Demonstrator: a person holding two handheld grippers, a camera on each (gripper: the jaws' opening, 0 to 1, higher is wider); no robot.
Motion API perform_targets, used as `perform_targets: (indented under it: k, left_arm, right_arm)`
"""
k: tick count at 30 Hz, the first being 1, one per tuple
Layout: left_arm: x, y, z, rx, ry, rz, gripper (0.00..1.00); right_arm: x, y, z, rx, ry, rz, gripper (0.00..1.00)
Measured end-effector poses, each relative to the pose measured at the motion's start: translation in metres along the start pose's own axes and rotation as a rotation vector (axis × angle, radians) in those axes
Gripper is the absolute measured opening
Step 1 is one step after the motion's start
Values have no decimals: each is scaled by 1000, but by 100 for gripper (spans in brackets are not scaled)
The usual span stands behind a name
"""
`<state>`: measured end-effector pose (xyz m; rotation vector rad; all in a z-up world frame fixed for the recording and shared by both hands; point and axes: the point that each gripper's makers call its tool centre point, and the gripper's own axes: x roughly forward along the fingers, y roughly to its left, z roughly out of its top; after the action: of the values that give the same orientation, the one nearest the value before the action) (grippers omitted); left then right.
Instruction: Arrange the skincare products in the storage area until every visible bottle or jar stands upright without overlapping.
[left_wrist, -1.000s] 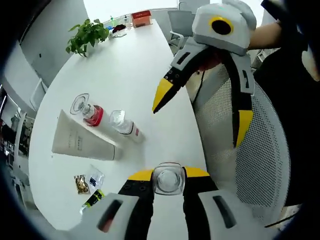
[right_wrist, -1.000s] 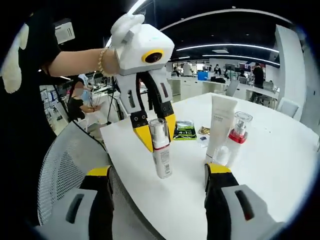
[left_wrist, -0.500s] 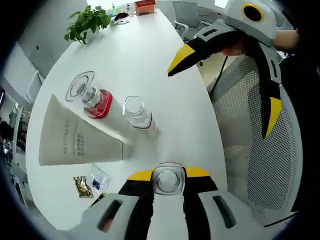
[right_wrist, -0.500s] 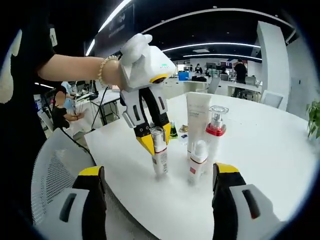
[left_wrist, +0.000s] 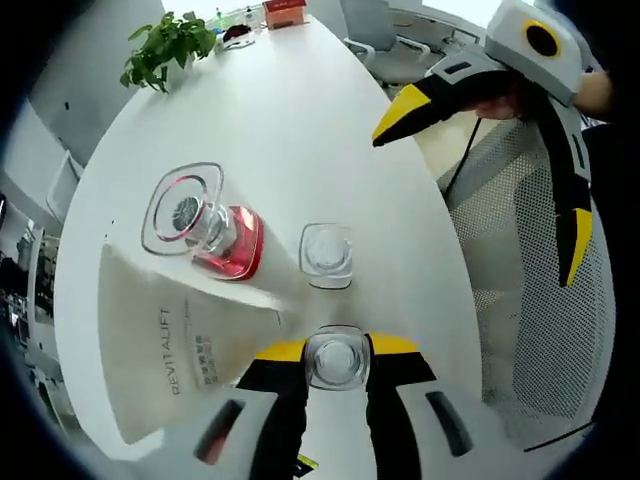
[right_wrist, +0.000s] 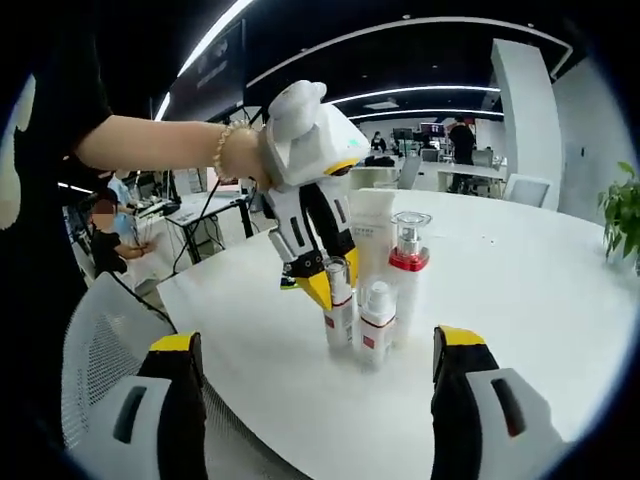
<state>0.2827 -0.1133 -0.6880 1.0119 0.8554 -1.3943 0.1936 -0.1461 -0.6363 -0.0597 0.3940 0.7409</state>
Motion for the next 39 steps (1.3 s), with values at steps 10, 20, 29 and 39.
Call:
perform_targets:
  k: [10, 20, 29, 39]
  left_arm:
    - [6, 4, 7, -9, -23, -11, 25]
    - [8, 6, 14, -31, -58, -15, 25]
    - [9, 7, 14, -8, -68, -10, 25]
    - [4, 6, 19, -2, -84, -8, 30]
  right_arm:
    - [1, 1, 0, 5, 4, 7, 95]
    - [2, 0, -3, 8, 13, 9, 95]
    - [2, 1, -3, 9, 17, 9, 95]
    - [2, 2, -3, 9, 18, 10, 95]
